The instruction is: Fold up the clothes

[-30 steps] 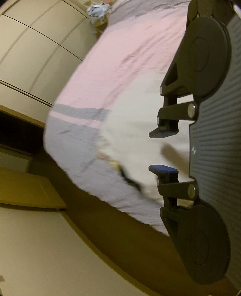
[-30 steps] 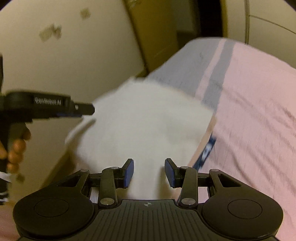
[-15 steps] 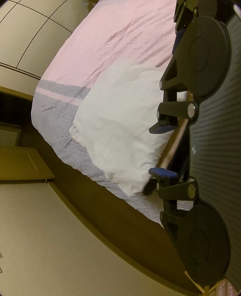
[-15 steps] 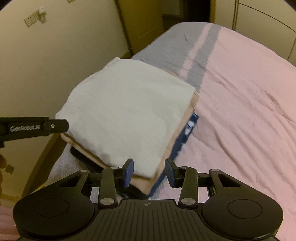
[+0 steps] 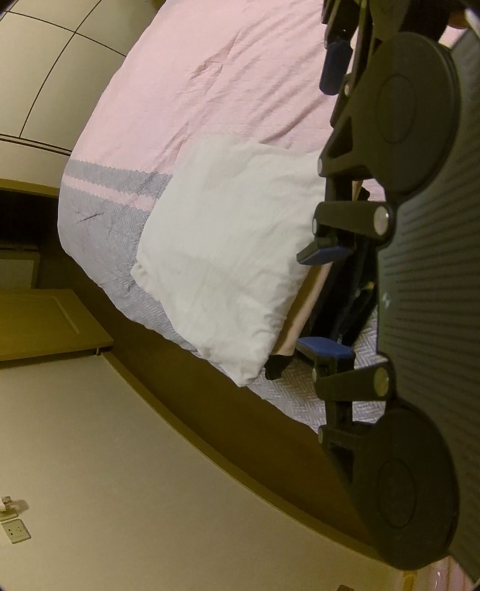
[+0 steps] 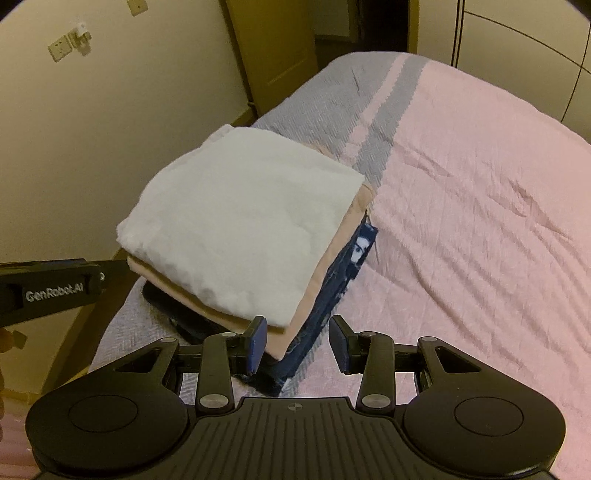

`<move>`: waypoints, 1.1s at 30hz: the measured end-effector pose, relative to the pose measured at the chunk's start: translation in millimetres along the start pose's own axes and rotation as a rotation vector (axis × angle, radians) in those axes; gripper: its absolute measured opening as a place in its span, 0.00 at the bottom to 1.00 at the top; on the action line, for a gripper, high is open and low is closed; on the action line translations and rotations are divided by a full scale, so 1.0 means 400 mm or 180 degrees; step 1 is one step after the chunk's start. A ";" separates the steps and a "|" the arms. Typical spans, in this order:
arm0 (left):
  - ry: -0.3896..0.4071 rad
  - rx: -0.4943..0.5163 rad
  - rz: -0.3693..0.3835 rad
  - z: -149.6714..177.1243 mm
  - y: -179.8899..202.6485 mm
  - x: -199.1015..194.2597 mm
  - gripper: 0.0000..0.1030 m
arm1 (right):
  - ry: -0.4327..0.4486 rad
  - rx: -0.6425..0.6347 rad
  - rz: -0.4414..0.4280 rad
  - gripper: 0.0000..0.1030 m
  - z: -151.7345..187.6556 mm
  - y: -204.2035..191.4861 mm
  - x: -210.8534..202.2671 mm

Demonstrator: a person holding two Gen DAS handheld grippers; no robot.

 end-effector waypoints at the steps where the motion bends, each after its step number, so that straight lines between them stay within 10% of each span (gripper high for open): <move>1: 0.0000 0.0006 -0.0006 0.002 0.002 -0.003 0.38 | 0.0004 -0.0010 0.0000 0.40 0.002 -0.002 -0.006; 33: 0.0140 -0.0128 -0.0276 0.137 0.068 -0.167 0.40 | 0.0067 -0.0289 -0.0137 0.40 0.109 0.022 -0.152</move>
Point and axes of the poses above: each gripper's, at about its wrist camera, not at the fingertips, and x roughly the way its jaws point, y to its right, z to its underside, the point moved 9 cm from there along x, roughly the way its jaws point
